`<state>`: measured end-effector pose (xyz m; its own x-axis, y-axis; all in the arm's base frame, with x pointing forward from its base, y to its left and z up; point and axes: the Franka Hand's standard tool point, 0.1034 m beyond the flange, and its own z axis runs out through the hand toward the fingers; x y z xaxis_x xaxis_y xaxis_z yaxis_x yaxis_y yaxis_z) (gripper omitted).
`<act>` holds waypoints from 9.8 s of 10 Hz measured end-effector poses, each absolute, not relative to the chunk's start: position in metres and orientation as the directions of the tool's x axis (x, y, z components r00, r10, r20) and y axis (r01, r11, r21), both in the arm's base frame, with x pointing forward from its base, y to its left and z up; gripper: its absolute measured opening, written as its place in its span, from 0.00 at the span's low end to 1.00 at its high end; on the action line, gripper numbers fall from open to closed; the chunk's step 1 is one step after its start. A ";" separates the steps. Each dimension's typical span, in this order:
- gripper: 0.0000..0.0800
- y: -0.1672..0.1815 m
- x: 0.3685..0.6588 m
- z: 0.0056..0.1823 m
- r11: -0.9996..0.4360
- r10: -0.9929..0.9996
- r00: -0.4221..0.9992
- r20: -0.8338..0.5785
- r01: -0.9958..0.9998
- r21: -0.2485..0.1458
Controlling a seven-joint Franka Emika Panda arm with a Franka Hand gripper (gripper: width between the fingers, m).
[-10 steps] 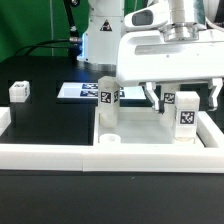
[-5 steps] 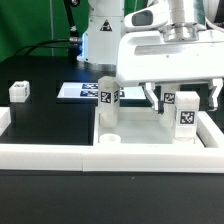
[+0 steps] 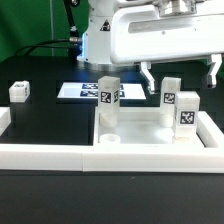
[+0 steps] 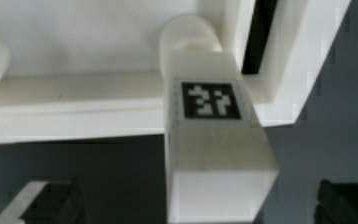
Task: Assemble square table
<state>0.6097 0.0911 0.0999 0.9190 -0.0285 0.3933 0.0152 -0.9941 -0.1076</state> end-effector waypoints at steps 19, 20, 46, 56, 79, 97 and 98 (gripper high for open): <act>0.81 0.110 0.642 0.084 -1.000 -0.005 0.999 -0.034 -0.005 -0.019; 0.78 0.110 0.642 0.084 -1.000 -0.005 0.999 -0.034 -0.005 -0.019; 0.36 0.106 0.622 0.068 -0.927 -0.374 0.928 -0.012 -0.374 -0.037; 0.36 0.122 0.628 0.066 0.105 -0.984 -0.088 -0.153 -0.989 -0.105; 0.36 0.120 0.629 0.072 -0.343 -0.939 0.344 -0.001 -0.938 -0.049; 0.80 0.127 0.634 0.073 -0.959 -0.282 0.952 0.121 -0.281 -0.020; 0.80 0.127 0.634 0.072 -0.961 -0.278 0.953 0.121 -0.277 -0.018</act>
Offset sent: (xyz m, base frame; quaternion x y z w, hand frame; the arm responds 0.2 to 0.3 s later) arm 0.0000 0.0000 0.0000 0.0000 -0.1938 0.0000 0.9810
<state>0.6336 0.1269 0.0725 0.9530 -0.2777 0.1210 -0.2775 -0.9605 -0.0185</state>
